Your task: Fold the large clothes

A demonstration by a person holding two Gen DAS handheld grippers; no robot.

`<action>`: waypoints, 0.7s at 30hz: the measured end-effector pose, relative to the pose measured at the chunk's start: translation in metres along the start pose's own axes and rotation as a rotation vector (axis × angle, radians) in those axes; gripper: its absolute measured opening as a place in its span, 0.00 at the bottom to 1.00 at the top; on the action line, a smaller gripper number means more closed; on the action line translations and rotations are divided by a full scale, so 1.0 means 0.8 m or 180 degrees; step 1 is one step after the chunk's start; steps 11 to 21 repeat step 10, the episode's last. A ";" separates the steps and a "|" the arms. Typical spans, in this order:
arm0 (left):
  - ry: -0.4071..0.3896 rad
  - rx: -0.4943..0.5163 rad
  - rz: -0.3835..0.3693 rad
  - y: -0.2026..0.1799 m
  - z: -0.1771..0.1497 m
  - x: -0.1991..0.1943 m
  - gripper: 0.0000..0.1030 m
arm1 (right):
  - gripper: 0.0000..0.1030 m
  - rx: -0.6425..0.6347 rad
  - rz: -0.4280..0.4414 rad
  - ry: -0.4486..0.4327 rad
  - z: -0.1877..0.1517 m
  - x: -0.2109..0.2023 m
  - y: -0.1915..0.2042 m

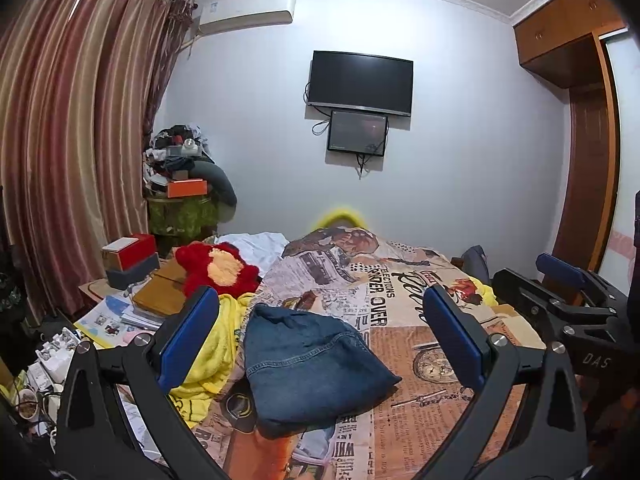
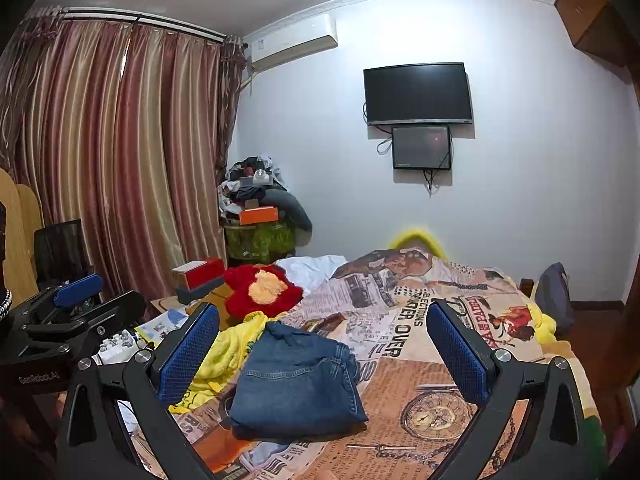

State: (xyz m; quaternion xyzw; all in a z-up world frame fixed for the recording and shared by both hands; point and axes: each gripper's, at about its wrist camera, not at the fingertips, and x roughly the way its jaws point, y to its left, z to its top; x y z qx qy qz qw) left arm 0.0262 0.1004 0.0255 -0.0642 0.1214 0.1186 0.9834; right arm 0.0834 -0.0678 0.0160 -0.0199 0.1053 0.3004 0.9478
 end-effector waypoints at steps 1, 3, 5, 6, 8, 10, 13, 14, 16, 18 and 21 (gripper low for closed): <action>0.0002 -0.0003 -0.0001 0.000 0.000 0.000 1.00 | 1.00 0.0002 0.0002 -0.0001 0.000 0.000 0.000; 0.0002 -0.0011 0.0011 0.001 0.000 0.001 1.00 | 1.00 0.0004 -0.0005 0.0006 0.000 0.001 0.000; 0.0007 -0.0017 0.0004 0.003 -0.001 0.002 1.00 | 1.00 0.0009 -0.0014 0.0012 0.000 0.002 0.001; 0.0018 -0.0018 -0.0008 0.003 -0.001 0.002 1.00 | 1.00 0.0014 -0.0017 0.0017 0.000 0.003 0.002; 0.0036 -0.0017 -0.0012 0.004 -0.002 0.005 1.00 | 1.00 0.0031 -0.0023 0.0028 -0.001 0.004 0.003; 0.0054 -0.0002 -0.0008 0.003 -0.004 0.007 1.00 | 1.00 0.0045 -0.0028 0.0043 -0.001 0.006 0.004; 0.0054 -0.0002 -0.0008 0.003 -0.004 0.007 1.00 | 1.00 0.0045 -0.0028 0.0043 -0.001 0.006 0.004; 0.0054 -0.0002 -0.0008 0.003 -0.004 0.007 1.00 | 1.00 0.0045 -0.0028 0.0043 -0.001 0.006 0.004; 0.0054 -0.0002 -0.0008 0.003 -0.004 0.007 1.00 | 1.00 0.0045 -0.0028 0.0043 -0.001 0.006 0.004; 0.0054 -0.0002 -0.0008 0.003 -0.004 0.007 1.00 | 1.00 0.0045 -0.0028 0.0043 -0.001 0.006 0.004; 0.0054 -0.0002 -0.0008 0.003 -0.004 0.007 1.00 | 1.00 0.0045 -0.0028 0.0043 -0.001 0.006 0.004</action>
